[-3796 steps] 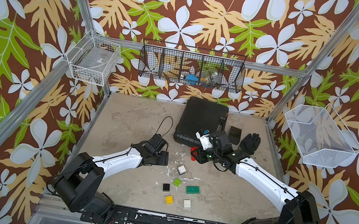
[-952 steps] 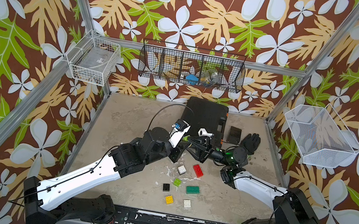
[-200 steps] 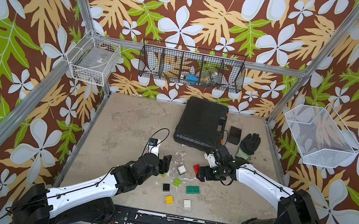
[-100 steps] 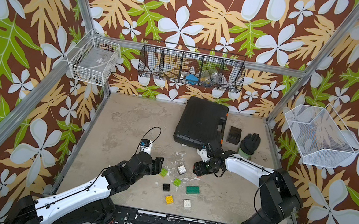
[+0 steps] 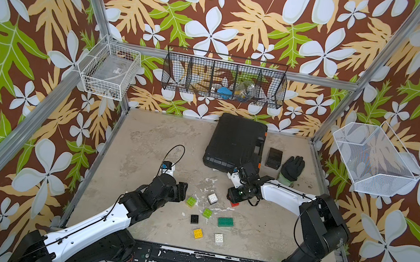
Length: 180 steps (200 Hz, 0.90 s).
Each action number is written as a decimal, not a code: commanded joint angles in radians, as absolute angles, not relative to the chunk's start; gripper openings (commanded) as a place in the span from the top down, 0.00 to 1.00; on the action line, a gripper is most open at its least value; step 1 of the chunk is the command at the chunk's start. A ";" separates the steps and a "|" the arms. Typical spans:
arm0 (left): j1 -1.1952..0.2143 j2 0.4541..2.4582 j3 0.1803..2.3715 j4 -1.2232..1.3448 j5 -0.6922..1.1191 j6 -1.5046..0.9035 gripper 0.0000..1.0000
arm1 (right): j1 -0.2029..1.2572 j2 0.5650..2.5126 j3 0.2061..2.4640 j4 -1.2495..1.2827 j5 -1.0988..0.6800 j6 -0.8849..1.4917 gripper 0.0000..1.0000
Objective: Assemble a giraffe with lego
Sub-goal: Pick up the lego brick from the center of the board.
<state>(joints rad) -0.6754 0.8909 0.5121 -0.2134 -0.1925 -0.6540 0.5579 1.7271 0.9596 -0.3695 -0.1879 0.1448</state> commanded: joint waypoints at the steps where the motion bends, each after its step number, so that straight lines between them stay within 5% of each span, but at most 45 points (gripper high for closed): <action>1: -0.669 0.935 0.520 -0.241 -0.095 -0.654 0.31 | 0.591 1.730 0.940 -0.467 -0.159 0.122 0.54; 33: -0.669 0.976 0.481 -0.187 0.035 -0.672 0.29 | 0.639 1.729 0.926 -0.479 -0.111 0.110 0.55; 88: -0.670 1.088 0.558 -0.216 0.070 -0.500 0.22 | 0.641 1.708 0.934 -0.494 -0.111 0.100 0.79; 180: -0.767 1.293 0.692 -0.369 -0.014 -0.364 0.20 | 0.641 1.450 1.079 -0.699 -0.177 0.092 0.82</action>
<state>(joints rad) -0.7582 1.2617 0.6811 -0.3065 0.0288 -0.4023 0.6399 1.4887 1.0435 -0.6025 -0.1421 0.0971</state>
